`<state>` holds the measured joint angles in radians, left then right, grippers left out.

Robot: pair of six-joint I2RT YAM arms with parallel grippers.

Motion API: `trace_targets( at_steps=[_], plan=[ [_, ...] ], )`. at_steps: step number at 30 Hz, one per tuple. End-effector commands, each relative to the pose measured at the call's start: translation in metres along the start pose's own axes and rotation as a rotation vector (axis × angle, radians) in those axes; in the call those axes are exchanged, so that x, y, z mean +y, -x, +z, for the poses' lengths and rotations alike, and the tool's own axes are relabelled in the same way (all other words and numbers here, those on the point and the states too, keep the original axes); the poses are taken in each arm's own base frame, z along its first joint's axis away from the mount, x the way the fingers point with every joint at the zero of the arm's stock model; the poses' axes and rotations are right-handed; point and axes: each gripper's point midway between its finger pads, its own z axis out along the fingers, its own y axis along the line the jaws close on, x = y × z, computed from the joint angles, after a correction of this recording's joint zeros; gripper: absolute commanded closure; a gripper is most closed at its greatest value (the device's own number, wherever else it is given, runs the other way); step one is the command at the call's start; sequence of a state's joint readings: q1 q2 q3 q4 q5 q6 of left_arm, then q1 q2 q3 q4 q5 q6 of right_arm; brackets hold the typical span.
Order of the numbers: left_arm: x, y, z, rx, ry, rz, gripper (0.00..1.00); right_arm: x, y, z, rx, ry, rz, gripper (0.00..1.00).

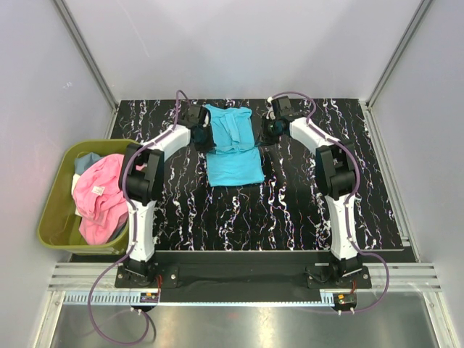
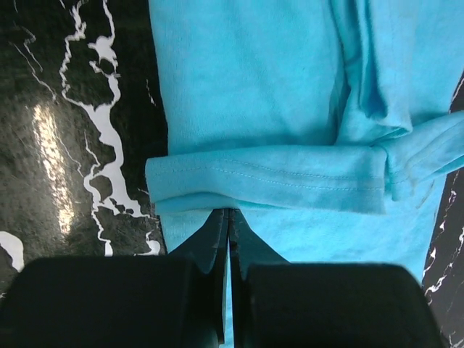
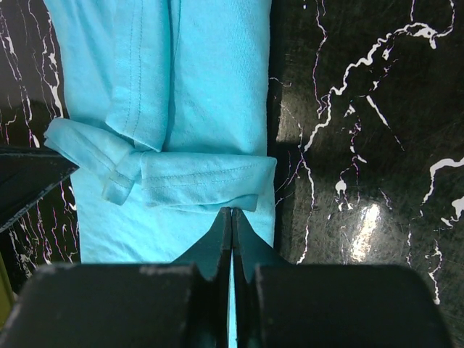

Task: Fold and stack the t-shirts
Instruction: Fold the tshirt

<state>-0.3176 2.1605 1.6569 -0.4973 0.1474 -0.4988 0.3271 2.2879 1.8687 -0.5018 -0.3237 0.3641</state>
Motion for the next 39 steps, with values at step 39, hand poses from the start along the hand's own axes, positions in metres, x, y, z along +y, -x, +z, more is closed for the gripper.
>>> trace_targets(
  at_steps=[39],
  plan=[
    [0.008,0.004,-0.042,-0.197,0.088,0.035,0.91,0.029,0.034,0.018,-0.084,0.013,-0.048,0.99]
  ],
)
